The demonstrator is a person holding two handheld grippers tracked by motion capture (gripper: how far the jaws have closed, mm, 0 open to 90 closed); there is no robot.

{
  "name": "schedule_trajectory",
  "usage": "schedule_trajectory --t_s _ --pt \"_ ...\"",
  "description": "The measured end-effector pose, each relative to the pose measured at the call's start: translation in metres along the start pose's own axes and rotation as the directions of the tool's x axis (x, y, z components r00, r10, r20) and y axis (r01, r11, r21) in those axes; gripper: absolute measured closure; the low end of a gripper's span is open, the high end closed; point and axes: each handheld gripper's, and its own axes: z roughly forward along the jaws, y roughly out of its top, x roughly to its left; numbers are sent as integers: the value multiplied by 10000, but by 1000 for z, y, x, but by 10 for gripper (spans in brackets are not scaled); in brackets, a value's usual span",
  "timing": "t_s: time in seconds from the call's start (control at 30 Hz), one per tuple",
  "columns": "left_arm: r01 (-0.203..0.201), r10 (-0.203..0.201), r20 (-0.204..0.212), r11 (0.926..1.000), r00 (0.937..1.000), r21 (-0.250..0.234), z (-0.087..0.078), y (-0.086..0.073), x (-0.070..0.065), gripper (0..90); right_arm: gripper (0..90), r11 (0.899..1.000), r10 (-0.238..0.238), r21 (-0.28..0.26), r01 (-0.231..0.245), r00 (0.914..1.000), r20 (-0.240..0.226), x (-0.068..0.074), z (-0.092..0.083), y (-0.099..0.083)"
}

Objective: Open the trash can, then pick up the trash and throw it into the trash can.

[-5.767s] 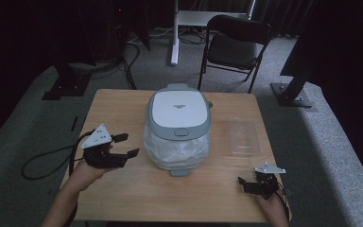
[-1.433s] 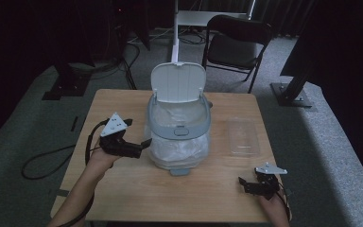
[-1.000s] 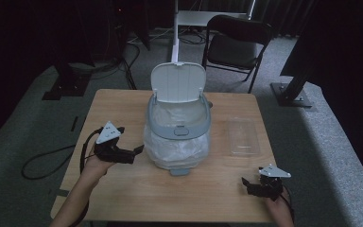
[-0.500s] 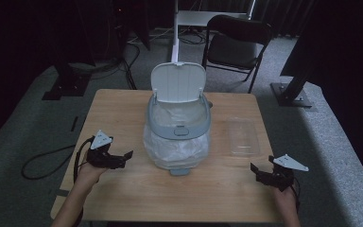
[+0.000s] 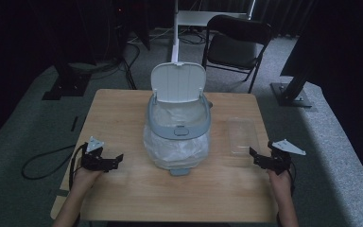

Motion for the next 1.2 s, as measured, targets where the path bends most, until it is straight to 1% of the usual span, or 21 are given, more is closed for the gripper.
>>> schedule_trajectory --t_s 0.1,0.17,0.2,0.27,0.3,0.33,0.43,0.47,0.5,0.53,0.57,0.67,0.77,0.8,0.9,0.97,1.1,1.2 --pt "213 -212 -122 9997 9997 108 2 -7 4 6 121 9998 40 192 -40 10000 12 -1 7 4" --pt "270 -266 -250 9995 9993 156 4 -12 7 6 120 9996 122 246 -122 9999 -34 -2 10 7" --pt "278 -268 -385 9993 9989 258 5 -14 8 7 120 9993 204 308 -204 9998 3 -3 12 8" --pt "414 -396 -477 9984 9981 375 6 -18 11 7 120 9984 367 424 -369 9993 45 -3 15 12" --pt "415 -391 -564 9983 9976 408 6 -19 12 6 120 9983 373 453 -380 9992 150 -3 16 13" --pt "493 -463 -676 9978 9966 439 7 -21 13 7 119 9982 371 457 -379 9991 196 -3 17 15" --pt "530 -479 -826 9968 9954 603 9 -25 15 7 115 9980 482 397 -487 9988 127 -4 20 20" --pt "567 -501 -878 9956 9949 741 10 -27 17 7 115 9979 528 384 -531 9986 89 -5 20 20" --pt "567 -501 -878 9956 9949 741 10 -27 17 7 115 9979 528 384 -531 9986 89 -5 20 20" --pt "629 -555 -911 9948 9943 803 11 -28 18 7 115 9974 638 342 -638 9980 -13 -6 21 22" --pt "658 -574 -968 9941 9937 864 12 -29 19 7 115 9968 726 331 -725 9974 -19 -8 22 24" --pt "845 -728 -1131 9912 9909 1019 15 -31 22 6 116 9935 1022 517 -1014 9947 -131 -13 26 28" --pt "999 -880 -1180 9901 9891 984 15 -32 23 7 112 9910 1172 679 -1155 9929 -216 -18 31 34" --pt "1012 -890 -1218 9901 9885 976 15 -32 23 7 112 9905 1169 747 -1156 9930 -135 -19 33 36" --pt "908 -728 -1548 9895 9853 1125 17 -31 23 7 112 9880 1217 955 -1212 9926 4 -21 40 41" --pt "856 -658 -1633 9894 9844 1177 18 -30 23 7 112 9849 1299 1140 -1302 9915 103 -23 46 44" --pt "959 -727 -1838 9881 9803 1205 19 -29 21 7 113 9786 1431 1484 -1426 9897 72 -26 56 47" --pt "1045 -808 -1910 9875 9783 1177 20 -29 21 7 113 9757 1576 1519 -1577 9874 126 -30 61 49"
